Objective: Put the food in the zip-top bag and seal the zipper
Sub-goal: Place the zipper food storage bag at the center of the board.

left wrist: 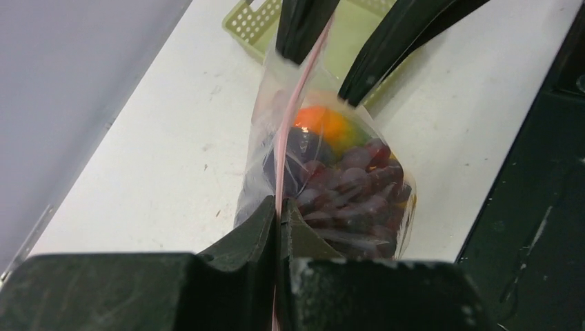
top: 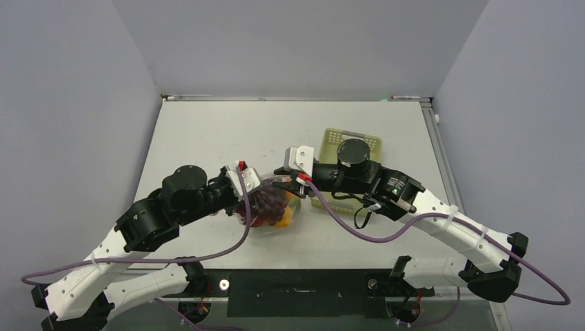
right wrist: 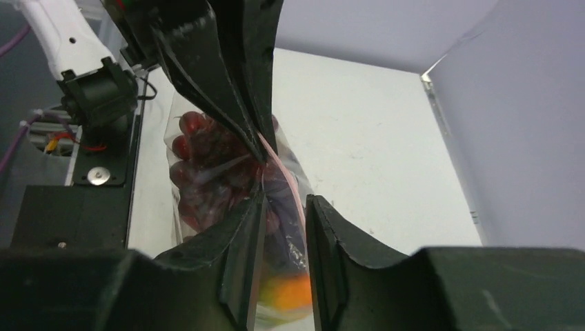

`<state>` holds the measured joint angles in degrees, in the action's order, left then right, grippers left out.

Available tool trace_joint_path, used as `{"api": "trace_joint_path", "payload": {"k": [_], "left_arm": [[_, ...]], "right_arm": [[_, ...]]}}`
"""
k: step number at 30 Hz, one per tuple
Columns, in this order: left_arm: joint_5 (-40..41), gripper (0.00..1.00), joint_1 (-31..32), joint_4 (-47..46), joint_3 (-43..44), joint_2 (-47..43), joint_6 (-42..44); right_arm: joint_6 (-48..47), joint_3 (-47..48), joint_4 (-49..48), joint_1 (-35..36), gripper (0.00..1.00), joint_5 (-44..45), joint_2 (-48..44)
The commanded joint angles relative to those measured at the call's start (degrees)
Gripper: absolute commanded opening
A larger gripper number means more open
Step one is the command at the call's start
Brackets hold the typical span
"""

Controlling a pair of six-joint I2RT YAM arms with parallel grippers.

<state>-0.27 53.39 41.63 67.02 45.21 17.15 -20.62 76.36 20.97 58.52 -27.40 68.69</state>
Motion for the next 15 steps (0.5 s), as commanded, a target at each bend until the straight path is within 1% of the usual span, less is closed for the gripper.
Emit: {"api": "trace_joint_path", "payload": {"k": [1,3,4,8,11,13,15], "left_arm": [[8.5,0.00,-0.3,-7.0,1.1,0.5,1.3],[10.4,0.00,-0.3,-7.8,1.8,1.1,2.2],[11.4,0.00,-0.4,-7.9,2.4,1.5,3.0],[15.6,0.00,-0.4,-9.9,4.0,3.2,6.3],[21.8,0.00,-0.5,-13.0,4.2,5.1,9.9],[26.7,0.00,-1.0,-17.2,3.2,6.4,13.8],[28.5,0.00,-2.0,-20.6,2.4,7.5,16.8]], "right_arm": [[2.4,-1.5,-7.5,0.1,0.41,6.3,-5.1],[3.9,-3.0,-8.8,0.2,0.52,12.0,-6.8],[4.9,-3.5,-9.2,0.2,0.54,14.1,-7.7],[7.3,-5.9,-11.1,0.2,0.58,19.5,-11.7],[7.9,-6.8,-10.9,0.2,0.59,22.2,-13.3],[8.5,-7.4,-10.9,0.2,0.60,23.4,-14.3],[8.7,-7.7,-10.7,0.1,0.61,24.0,-14.9]]}}
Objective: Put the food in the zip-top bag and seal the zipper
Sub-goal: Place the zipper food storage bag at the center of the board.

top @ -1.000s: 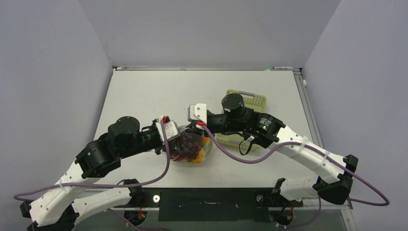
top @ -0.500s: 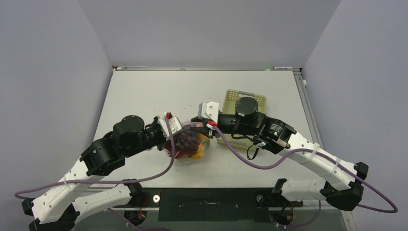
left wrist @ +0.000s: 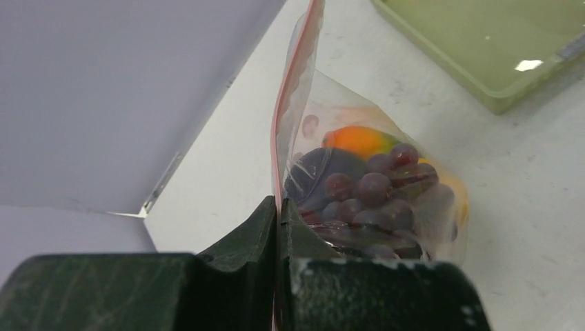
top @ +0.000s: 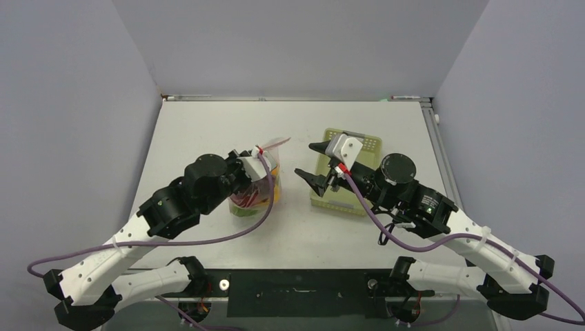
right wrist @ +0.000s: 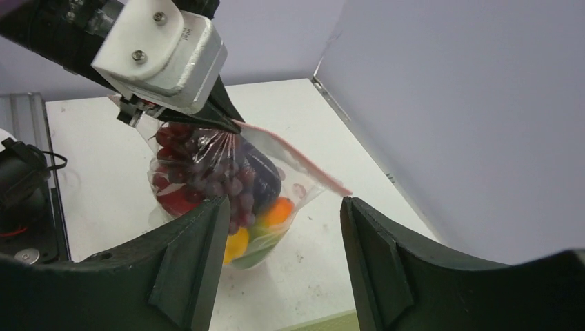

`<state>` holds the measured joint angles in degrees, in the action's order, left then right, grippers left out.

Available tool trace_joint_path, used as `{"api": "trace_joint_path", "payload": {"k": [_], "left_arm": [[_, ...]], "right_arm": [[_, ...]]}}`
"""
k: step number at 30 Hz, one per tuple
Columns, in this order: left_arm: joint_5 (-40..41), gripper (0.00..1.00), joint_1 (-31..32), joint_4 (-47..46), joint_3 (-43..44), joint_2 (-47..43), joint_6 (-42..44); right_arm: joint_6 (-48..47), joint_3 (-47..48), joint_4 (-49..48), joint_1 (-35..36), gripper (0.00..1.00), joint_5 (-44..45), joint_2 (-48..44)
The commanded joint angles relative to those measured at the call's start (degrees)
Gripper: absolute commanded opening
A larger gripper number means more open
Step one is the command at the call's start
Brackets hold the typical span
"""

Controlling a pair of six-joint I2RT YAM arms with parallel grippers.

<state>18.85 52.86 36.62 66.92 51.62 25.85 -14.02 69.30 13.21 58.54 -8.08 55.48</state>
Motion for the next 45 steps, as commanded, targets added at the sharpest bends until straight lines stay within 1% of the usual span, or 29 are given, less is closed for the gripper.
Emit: {"api": "trace_joint_path", "payload": {"k": [1,8,14,16,18,20,21,23,26,32,39,45], "left_arm": [[9.2,0.00,-2.7,-17.5,2.1,1.4,9.3],[-0.3,0.00,-15.1,-25.4,1.7,4.4,10.7],[-3.6,0.00,-22.6,-31.6,3.5,11.3,16.1],[-4.6,0.00,-24.5,-32.7,4.1,13.9,16.1],[-5.7,0.00,-25.0,-33.2,3.8,16.0,15.7],[-6.5,0.00,-24.9,-35.1,0.9,17.3,16.1],[-6.3,0.00,-24.9,-37.8,-1.4,17.8,16.0],[-6.6,0.00,-24.6,-39.6,-4.1,18.7,15.1],[-7.1,0.00,-23.0,-39.0,-6.6,19.4,13.4],[-4.5,0.00,-14.7,-36.7,-10.8,18.7,9.9],[-4.3,0.00,-6.8,-29.7,-15.6,14.8,1.6],[0.6,0.00,-0.9,-28.2,-19.0,12.4,-6.6]], "right_arm": [[2.4,-0.7,-2.8,0.1,0.61,4.8,-1.9],[3.3,-0.9,-1.7,0.1,0.62,4.4,-2.8],[4.2,-1.0,-1.4,0.2,0.62,3.8,-3.1],[4.4,-1.0,-1.1,0.2,0.62,3.6,-3.3],[4.7,-1.2,-0.8,0.1,0.62,3.6,-3.8],[4.9,-1.6,-0.4,0.2,0.62,3.6,-4.6],[5.0,-2.0,-0.2,0.1,0.62,3.7,-5.2],[5.2,-2.5,0.1,0.1,0.63,3.7,-5.9],[5.3,-3.0,0.6,0.1,0.63,4.1,-6.5],[5.6,-4.5,-0.4,0.2,0.64,4.4,-7.1],[6.0,-5.0,-0.6,0.1,0.65,4.4,-6.9],[6.4,-5.8,-0.5,0.1,0.69,6.8,-7.3]]}}
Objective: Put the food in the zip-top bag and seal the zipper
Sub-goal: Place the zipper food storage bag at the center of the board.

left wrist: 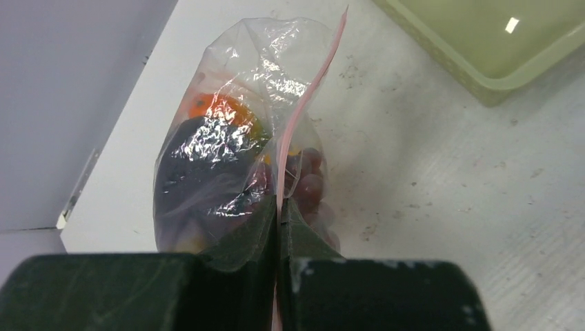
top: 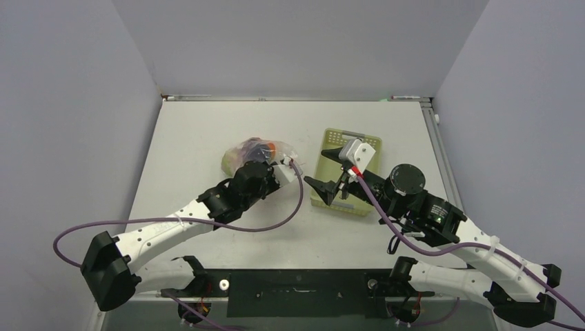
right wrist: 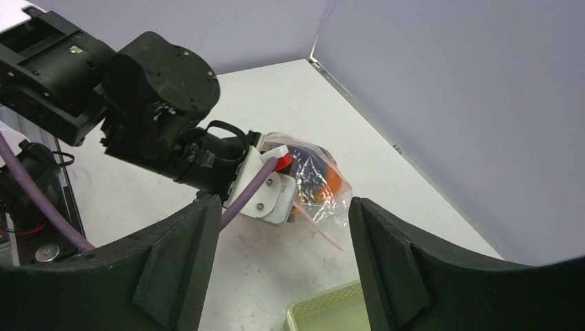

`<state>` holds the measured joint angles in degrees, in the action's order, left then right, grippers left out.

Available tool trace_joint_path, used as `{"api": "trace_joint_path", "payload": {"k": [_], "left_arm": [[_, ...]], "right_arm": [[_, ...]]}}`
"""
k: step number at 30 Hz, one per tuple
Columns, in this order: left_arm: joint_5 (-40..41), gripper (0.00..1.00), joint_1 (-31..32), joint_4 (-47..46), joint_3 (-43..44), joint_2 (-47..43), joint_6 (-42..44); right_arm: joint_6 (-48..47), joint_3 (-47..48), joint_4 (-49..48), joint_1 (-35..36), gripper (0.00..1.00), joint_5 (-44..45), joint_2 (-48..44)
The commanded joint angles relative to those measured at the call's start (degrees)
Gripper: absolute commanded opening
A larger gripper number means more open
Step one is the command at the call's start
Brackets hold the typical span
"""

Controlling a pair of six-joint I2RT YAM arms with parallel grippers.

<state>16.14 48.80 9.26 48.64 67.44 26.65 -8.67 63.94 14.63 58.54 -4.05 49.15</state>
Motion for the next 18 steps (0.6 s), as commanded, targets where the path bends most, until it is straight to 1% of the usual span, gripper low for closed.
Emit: {"api": "trace_joint_path", "payload": {"k": [1,5,7,9,14,18], "left_arm": [[4.3,0.03,4.3,-1.0,-1.1,-3.9,-8.2],[5.6,0.13,7.5,-0.3,-1.9,-5.8,-11.7],[5.5,0.19,8.1,0.1,-2.2,-6.5,-13.4],[5.5,0.29,8.6,0.6,-2.6,-7.0,-14.8],[5.4,0.44,9.7,2.1,-2.3,-7.6,-17.6],[3.9,0.56,10.0,3.6,-1.6,-9.2,-20.2]], "right_arm": [[1.1,-0.8,-2.1,0.1,0.69,3.4,-1.1],[2.0,-1.7,-2.4,0.1,0.72,6.8,-1.7],[2.4,-2.3,-2.9,0.1,0.75,8.8,-2.3],[3.0,-3.0,-3.6,0.1,0.76,11.3,-3.0],[4.3,-5.1,-5.9,0.1,0.80,16.8,-4.8],[5.2,-6.9,-7.5,0.1,0.85,21.5,-5.5]]}}
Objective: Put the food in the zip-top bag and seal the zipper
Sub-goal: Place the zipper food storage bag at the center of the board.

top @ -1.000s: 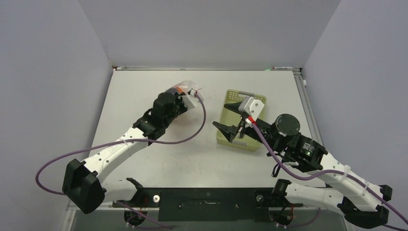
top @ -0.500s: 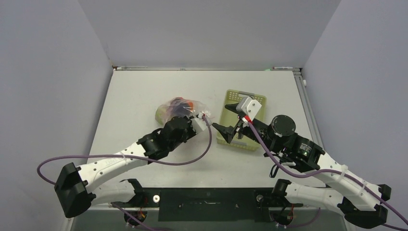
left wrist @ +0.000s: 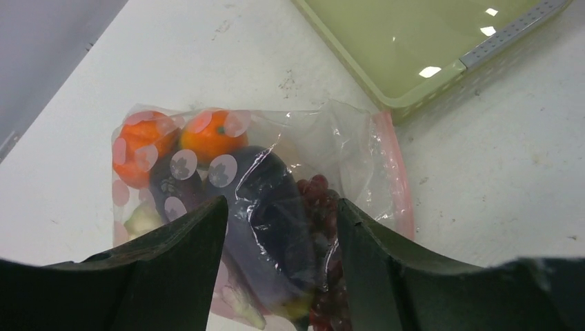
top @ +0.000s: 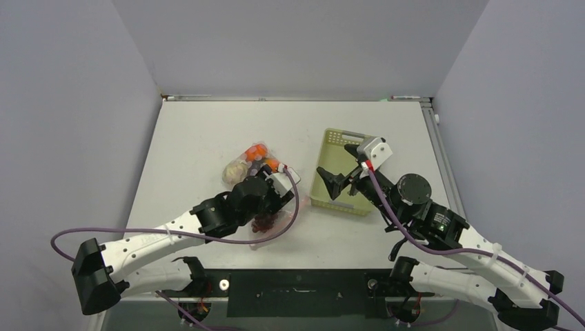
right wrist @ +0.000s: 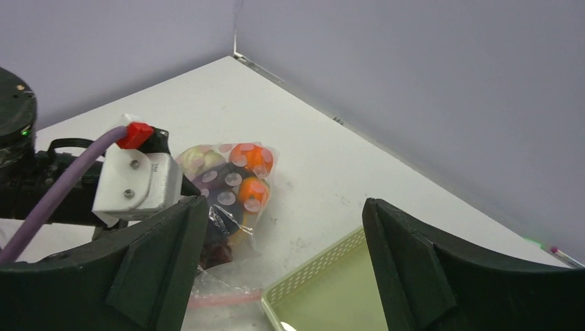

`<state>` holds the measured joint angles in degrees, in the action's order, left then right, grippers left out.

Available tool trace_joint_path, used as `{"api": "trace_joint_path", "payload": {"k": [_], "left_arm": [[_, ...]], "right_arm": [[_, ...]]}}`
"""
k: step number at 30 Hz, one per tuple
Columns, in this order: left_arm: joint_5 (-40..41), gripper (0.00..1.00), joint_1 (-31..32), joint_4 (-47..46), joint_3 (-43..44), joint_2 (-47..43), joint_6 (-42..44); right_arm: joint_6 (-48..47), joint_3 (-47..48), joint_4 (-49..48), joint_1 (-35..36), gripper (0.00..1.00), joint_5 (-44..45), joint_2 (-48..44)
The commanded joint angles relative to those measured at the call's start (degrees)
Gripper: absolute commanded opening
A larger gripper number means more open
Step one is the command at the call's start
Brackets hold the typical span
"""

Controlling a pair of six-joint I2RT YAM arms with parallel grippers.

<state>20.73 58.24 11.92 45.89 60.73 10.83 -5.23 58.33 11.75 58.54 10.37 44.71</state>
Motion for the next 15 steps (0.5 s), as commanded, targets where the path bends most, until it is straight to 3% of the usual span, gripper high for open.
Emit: {"api": "trace_joint_path", "payload": {"k": [1,6,8,9,13,15], "left_arm": [[-0.9,0.59,0.6,1.2,1.2,-3.1,-4.8],[-2.2,0.68,0.6,2.3,1.4,-7.5,-6.5],[-3.1,0.82,0.6,3.6,2.2,-8.9,-7.4],[-3.4,1.00,0.6,4.4,2.7,-9.5,-7.8],[-3.4,0.96,0.6,7.5,4.6,-11.2,-9.0],[-1.9,0.96,0.6,10.4,6.3,-11.2,-10.2]], "right_arm": [[1.8,-1.5,-4.8,0.1,0.86,7.7,-1.1],[2.7,-3.0,-5.7,0.1,0.91,12.2,-0.8],[3.1,-3.8,-6.0,0.1,0.94,14.3,-0.6],[3.5,-4.1,-6.2,0.0,0.95,15.4,-0.4],[4.7,-5.6,-6.3,0.0,1.00,18.2,0.4],[5.1,-6.3,-6.3,-0.1,0.97,18.8,1.1]]}}
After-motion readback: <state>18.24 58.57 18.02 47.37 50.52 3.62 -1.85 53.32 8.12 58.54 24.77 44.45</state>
